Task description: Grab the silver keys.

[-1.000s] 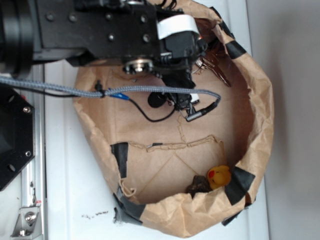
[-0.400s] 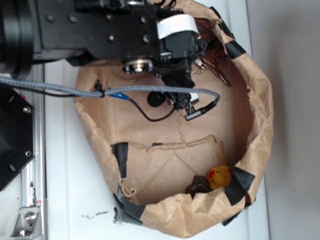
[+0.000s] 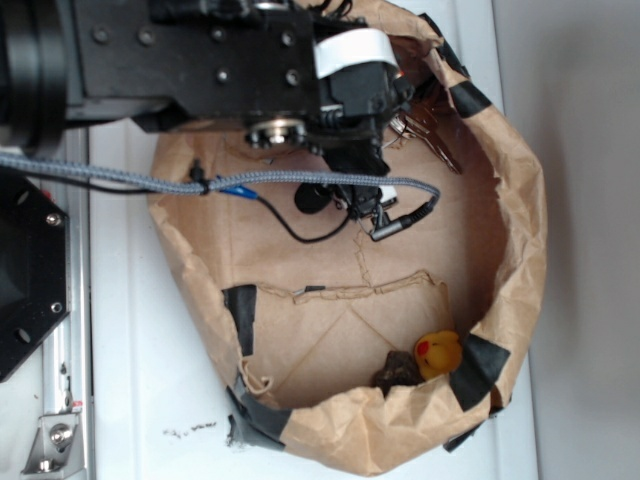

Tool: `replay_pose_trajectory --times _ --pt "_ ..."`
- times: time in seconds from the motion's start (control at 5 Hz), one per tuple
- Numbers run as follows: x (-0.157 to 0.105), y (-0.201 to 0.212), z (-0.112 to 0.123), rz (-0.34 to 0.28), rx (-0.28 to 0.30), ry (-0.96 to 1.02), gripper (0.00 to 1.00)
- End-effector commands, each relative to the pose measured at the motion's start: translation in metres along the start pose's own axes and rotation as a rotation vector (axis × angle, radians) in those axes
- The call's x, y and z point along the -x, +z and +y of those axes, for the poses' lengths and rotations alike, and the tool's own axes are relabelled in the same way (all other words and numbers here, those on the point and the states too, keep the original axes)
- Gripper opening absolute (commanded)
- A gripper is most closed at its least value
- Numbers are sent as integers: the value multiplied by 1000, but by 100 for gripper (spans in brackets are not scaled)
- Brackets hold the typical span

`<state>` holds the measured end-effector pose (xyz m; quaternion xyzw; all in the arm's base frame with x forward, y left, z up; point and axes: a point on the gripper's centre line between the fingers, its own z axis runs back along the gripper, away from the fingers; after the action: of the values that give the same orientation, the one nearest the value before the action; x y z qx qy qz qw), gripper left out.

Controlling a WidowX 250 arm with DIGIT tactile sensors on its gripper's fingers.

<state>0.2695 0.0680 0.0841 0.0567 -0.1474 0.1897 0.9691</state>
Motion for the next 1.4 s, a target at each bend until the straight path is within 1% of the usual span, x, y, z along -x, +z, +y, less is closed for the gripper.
replay_pose_trajectory --times 0.0,0.2,0.4,0.6,1.0,1.2 --pt "-7 2 -10 -84 -20 20 100" --pt "-6 -5 -15 -121 -46 60 100" --pt "-9 -15 -14 -161 -75 82 100" --pt "-15 -26 -16 -187 -107 101 100" --pt "-9 -21 -15 -203 -85 85 100" --pt "-8 -26 -14 -215 -89 77 100"
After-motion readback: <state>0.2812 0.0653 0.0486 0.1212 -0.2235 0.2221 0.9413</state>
